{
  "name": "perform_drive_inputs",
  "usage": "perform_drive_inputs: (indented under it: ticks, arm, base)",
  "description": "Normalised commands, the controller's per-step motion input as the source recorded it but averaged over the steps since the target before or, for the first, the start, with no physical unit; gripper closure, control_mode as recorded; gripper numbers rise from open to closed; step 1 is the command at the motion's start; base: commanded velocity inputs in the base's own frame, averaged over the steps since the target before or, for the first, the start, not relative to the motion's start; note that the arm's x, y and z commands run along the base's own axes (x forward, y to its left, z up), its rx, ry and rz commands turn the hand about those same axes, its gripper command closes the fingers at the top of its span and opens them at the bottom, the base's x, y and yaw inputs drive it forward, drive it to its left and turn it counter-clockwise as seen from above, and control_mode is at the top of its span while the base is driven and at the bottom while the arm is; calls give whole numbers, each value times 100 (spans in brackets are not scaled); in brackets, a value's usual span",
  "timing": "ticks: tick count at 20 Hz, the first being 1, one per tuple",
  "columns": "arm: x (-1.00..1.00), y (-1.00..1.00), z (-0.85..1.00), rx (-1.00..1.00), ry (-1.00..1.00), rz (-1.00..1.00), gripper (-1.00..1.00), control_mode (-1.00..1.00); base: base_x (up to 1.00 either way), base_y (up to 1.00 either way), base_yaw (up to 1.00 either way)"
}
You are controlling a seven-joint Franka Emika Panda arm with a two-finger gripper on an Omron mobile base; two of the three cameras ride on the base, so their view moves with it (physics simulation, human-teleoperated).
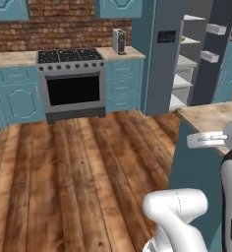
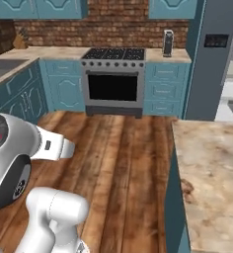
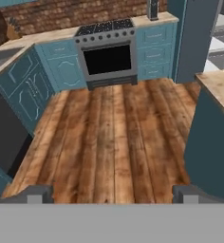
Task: Retrieve the peach and apple from the fridge and place them into the bowl on the dining table.
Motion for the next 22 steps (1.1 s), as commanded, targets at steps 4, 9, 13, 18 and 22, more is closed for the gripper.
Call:
perform_drive_inputs:
  ticks: [4, 9, 13, 18, 22]
  arm:
    - [0, 0, 0, 0, 0, 0, -100, 100]
    - [0, 0, 0, 0, 0, 0, -100, 100]
    - [0, 0, 0, 0, 0, 0, -100, 100]
    - [0, 0, 0, 0, 0, 0, -100, 100]
    - [0, 0, 0, 0, 0, 0, -100, 100]
  base:
    - [100, -9, -12]
    - [100, 0, -16]
    - [100, -2, -23]
    - [100, -8, -24]
    - [100, -16, -26]
